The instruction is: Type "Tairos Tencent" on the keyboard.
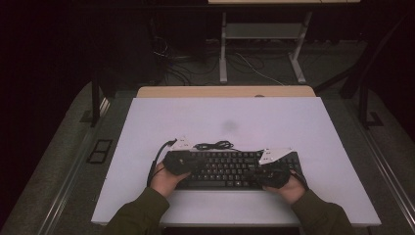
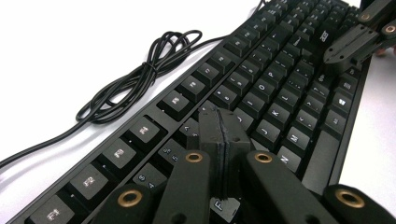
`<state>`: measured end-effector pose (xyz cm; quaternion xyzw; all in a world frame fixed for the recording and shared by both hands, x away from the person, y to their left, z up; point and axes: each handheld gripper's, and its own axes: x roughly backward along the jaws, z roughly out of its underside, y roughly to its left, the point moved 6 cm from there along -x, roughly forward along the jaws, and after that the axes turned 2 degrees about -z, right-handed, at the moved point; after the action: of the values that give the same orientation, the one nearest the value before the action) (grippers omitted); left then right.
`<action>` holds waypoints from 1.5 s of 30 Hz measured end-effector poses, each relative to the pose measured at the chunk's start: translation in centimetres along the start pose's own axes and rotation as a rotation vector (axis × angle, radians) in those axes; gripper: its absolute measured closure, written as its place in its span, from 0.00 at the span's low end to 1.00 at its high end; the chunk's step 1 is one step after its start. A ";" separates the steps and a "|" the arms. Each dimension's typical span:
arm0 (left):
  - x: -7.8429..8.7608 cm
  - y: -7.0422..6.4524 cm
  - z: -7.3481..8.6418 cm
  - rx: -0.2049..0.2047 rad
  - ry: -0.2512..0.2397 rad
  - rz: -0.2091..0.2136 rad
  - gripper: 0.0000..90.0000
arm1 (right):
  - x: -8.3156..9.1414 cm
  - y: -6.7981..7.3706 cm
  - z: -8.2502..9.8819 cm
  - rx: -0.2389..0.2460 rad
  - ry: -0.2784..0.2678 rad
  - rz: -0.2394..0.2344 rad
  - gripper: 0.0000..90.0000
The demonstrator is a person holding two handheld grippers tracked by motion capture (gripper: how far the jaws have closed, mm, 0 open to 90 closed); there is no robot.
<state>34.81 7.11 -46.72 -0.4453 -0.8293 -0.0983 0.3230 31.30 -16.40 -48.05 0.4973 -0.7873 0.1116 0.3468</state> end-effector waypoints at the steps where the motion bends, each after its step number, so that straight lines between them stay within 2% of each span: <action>1: 0.0 0.0 0.0 0.002 0.000 -0.001 0.99 | 0.0 0.0 0.0 -0.001 -0.001 0.000 0.99; 14: -0.4 0.0 0.5 -0.009 0.032 -0.001 0.99 | 0.0 0.0 0.0 0.003 0.000 0.003 0.99; 33: -0.5 0.0 0.6 -0.014 0.042 -0.001 0.99 | 0.0 0.0 0.0 0.003 0.001 0.004 0.99; 42: 0.2 -0.1 0.2 -0.001 0.007 0.001 0.99 | 0.0 0.0 0.0 0.004 0.001 0.005 0.99; 45: 0.5 -0.1 0.2 -0.002 -0.003 -0.003 0.93 | 0.0 0.0 0.0 0.003 0.000 0.005 0.99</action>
<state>34.42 7.44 -46.56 -0.4444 -0.8305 -0.0988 0.3210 31.27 -16.36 -48.03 0.4958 -0.7884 0.1139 0.3459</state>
